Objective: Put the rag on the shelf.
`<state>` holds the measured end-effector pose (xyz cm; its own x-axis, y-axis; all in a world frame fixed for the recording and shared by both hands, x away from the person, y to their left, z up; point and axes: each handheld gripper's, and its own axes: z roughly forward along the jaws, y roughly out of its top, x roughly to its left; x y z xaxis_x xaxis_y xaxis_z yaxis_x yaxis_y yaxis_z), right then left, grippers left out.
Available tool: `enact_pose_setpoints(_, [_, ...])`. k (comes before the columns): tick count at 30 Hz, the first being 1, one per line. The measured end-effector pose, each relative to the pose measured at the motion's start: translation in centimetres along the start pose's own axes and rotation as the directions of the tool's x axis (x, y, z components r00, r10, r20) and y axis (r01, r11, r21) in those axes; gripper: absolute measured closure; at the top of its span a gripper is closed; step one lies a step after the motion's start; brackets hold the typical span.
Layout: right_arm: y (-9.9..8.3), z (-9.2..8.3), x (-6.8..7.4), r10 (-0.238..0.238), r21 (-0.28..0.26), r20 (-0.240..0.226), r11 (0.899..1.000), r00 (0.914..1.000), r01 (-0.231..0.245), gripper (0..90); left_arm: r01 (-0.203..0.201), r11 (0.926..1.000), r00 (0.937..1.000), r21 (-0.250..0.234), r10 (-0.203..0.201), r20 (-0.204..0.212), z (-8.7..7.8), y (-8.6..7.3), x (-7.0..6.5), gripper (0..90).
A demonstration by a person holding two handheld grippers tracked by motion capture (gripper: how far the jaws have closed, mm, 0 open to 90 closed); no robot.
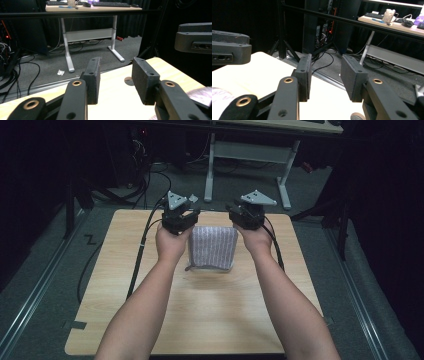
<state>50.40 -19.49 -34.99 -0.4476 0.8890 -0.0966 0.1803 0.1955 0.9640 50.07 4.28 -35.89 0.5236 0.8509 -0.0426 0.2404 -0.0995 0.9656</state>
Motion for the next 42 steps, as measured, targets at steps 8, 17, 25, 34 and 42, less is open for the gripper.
enact_pose_setpoints(8, [-0.2,-1.8,0.6,-0.009,-0.017,0.006,1.000,0.9999,0.009,61.5,-0.022,0.9996,0.9997,0.017,0.022,0.014,-1.3,-0.2,-0.6,58.3])
enact_pose_setpoints(17, [-0.7,-4.0,0.9,-0.016,-0.018,0.014,1.000,0.9998,0.017,59.7,-0.019,0.9998,0.9996,-0.005,0.019,0.023,-3.4,-0.6,-0.8,57.3])
enact_pose_setpoints(25, [-2.0,-6.3,1.4,-0.013,-0.013,-0.004,1.000,0.9999,0.013,56.7,-0.036,0.9993,0.9993,0.013,0.036,0.007,-5.4,-2.0,-0.4,57.0])
enact_pose_setpoints(34, [-4.5,-8.2,2.1,-0.033,0.015,-0.036,0.999,0.9988,0.034,54.9,-0.036,0.9992,0.9982,0.016,0.035,0.049,-6.9,-4.3,-0.8,56.4])
enact_pose_setpoints(42, [-7.7,-8.8,3.0,-0.071,0.060,-0.052,0.995,0.9961,0.074,56.5,-0.027,0.9978,0.9973,0.060,0.022,0.070,-6.9,-7.5,-1.0,55.4])
